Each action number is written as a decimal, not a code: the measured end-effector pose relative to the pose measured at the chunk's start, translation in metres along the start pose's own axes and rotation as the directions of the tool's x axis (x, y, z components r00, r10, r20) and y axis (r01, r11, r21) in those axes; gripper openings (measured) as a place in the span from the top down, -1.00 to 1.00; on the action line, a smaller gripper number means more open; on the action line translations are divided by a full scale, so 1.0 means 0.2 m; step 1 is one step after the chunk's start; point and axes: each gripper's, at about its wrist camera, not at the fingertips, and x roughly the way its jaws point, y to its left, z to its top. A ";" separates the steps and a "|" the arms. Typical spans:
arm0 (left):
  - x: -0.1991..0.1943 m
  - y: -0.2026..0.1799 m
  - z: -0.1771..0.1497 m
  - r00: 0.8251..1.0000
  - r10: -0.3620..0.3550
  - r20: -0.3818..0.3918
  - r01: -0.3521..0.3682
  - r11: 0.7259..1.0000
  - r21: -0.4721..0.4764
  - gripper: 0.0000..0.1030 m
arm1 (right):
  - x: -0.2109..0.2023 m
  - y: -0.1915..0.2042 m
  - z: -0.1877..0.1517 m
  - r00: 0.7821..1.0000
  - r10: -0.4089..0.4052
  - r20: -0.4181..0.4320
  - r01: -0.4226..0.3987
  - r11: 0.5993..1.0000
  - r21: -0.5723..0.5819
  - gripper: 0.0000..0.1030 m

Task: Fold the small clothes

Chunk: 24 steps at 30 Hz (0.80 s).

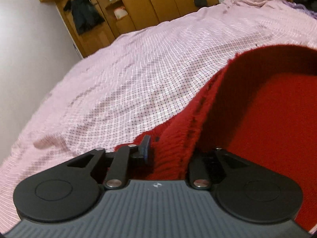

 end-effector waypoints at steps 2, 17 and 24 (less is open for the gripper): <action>-0.02 0.04 0.00 1.000 0.006 -0.009 -0.007 1.000 -0.021 0.18 | -0.02 0.00 0.01 1.000 0.004 -0.006 -0.004 1.000 0.005 0.76; -0.21 0.35 0.01 0.999 -0.030 -0.020 0.026 0.982 -0.189 -0.39 | -0.23 -0.24 0.05 0.998 -0.003 0.058 -0.004 0.992 0.124 0.05; -0.14 0.33 -0.08 0.997 -0.024 -0.079 0.008 0.981 -0.193 -0.39 | -0.20 -0.30 -0.04 1.000 0.007 -0.009 -0.005 0.985 0.174 0.05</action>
